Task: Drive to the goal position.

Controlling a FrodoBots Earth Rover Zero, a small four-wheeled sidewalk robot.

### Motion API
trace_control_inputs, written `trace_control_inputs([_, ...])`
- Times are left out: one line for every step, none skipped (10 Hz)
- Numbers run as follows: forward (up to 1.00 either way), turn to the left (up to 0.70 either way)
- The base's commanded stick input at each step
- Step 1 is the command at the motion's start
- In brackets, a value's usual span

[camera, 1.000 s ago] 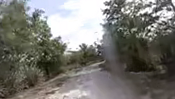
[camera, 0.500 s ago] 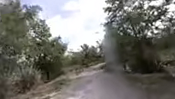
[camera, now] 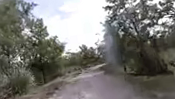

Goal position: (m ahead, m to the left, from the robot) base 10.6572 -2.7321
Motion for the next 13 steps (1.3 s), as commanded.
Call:
trace_control_inputs([0.69, 0.02])
trace_control_inputs([0.69, 0.02])
trace_control_inputs([0.69, 0.02])
trace_control_inputs([0.69, 0.02])
trace_control_inputs([0.69, 0.09])
trace_control_inputs([0.69, 0.14])
trace_control_inputs([0.69, 0.12])
trace_control_inputs([0.69, 0.01])
trace_control_inputs([0.69, 0.01])
trace_control_inputs([0.69, 0.01])
trace_control_inputs([0.69, 0.01])
trace_control_inputs([0.69, 0.01])
trace_control_inputs([0.69, 0.01])
